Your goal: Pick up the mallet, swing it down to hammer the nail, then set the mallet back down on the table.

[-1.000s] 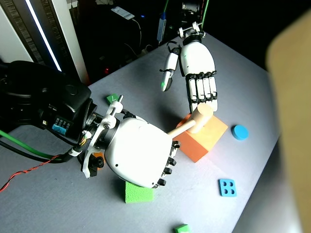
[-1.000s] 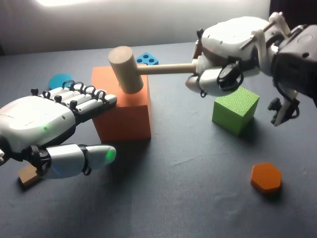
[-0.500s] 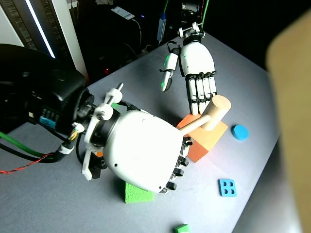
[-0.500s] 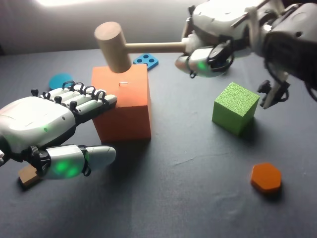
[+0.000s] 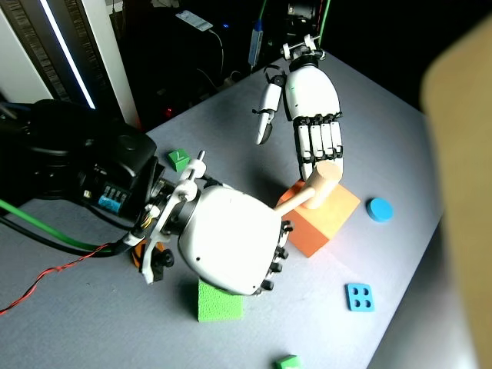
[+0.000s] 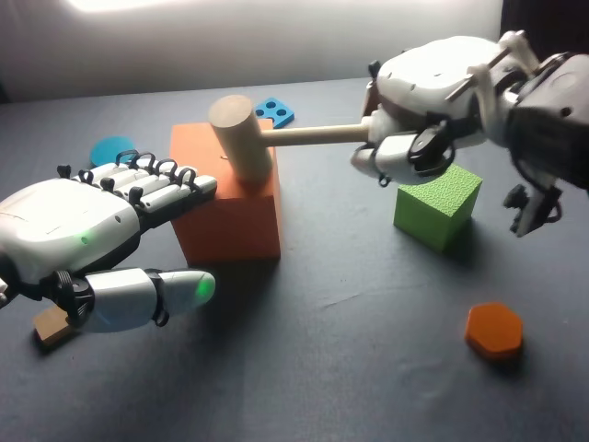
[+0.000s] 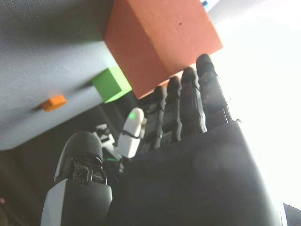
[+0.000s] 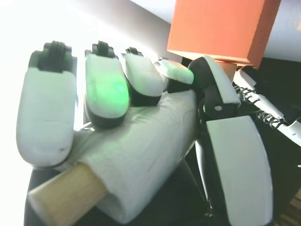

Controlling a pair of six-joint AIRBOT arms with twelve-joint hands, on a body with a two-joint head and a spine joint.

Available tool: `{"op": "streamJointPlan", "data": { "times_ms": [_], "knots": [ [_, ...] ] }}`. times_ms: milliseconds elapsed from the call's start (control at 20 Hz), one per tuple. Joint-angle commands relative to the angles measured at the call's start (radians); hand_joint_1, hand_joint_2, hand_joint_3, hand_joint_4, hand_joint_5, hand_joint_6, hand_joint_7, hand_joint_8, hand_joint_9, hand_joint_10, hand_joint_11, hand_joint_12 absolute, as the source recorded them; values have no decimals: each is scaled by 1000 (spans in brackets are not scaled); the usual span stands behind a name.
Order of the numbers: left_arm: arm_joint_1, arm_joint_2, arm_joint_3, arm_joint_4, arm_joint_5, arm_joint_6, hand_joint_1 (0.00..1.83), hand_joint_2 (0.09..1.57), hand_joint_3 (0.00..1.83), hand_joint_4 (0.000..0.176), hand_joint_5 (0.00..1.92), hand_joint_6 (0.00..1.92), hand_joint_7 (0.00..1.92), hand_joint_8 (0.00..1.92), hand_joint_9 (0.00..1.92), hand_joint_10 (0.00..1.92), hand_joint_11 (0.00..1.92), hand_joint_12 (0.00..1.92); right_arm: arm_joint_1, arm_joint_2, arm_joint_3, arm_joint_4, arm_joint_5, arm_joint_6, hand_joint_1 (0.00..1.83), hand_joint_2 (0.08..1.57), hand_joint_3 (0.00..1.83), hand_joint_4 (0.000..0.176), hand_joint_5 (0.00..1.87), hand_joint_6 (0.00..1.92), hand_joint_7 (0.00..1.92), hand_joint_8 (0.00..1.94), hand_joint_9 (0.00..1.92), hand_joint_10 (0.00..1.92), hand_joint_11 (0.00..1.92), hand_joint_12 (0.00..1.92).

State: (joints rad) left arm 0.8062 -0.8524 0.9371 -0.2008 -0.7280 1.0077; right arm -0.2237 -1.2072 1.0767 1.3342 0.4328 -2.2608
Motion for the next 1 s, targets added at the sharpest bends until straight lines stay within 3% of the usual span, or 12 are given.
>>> {"op": "streamJointPlan", "data": {
  "times_ms": [0, 250, 350, 500, 650, 750, 950],
  "knots": [
    [0, -3, 5, 0, -64, -3, 0, 1282, 0, 0, 103, 0, 135, 1, 122, 2, 51, 91, 29, 22, -19, -45, 44, 4, 655, 1498, 0, 176, 1177, 1921, 1497, 1941, 1607, 1921, 1700, 1921],
    [0, -3, 5, 0, -64, -3, 0, 1282, 0, 0, 115, 4, 151, 6, 143, 9, 74, 109, 58, 153, -153, -46, 30, -62, 661, 1492, 0, 176, 1202, 1921, 1513, 1941, 1614, 1921, 1702, 1921],
    [0, -3, 5, 0, -64, -3, 0, 1286, 1, 0, 110, 0, 141, 1, 130, 2, 56, 105, 45, 189, -171, -55, -52, -63, 678, 1484, 0, 176, 1202, 1921, 1509, 1941, 1613, 1921, 1703, 1921],
    [0, -3, 5, 0, -64, -3, 0, 1283, 0, 0, 111, 1, 147, 3, 141, 5, 65, 114, -12, 211, -199, -255, -153, -60, 663, 1487, 1, 176, 1189, 1921, 1498, 1941, 1599, 1921, 1690, 1921],
    [-7, -3, 6, 0, -64, -3, 0, 1279, 0, 0, 121, 4, 153, 5, 144, 6, 70, 121, -62, 201, -195, -325, -231, -25, 642, 1498, 5, 176, 1218, 1921, 1522, 1941, 1620, 1921, 1707, 1921],
    [-12, -3, 8, 0, -64, -3, 0, 1280, 0, 0, 112, 2, 141, 2, 130, 2, 56, 120, -83, 177, -184, -426, -237, 58, 614, 1505, 6, 176, 1211, 1921, 1515, 1941, 1607, 1921, 1699, 1921],
    [-30, 2, 9, 0, -64, -3, 0, 1281, 0, 0, 116, 2, 151, 5, 135, 3, 50, 125, -108, 100, -135, -475, -222, 63, 605, 1501, 2, 176, 1210, 1921, 1502, 1941, 1598, 1921, 1686, 1921]
  ]
}}
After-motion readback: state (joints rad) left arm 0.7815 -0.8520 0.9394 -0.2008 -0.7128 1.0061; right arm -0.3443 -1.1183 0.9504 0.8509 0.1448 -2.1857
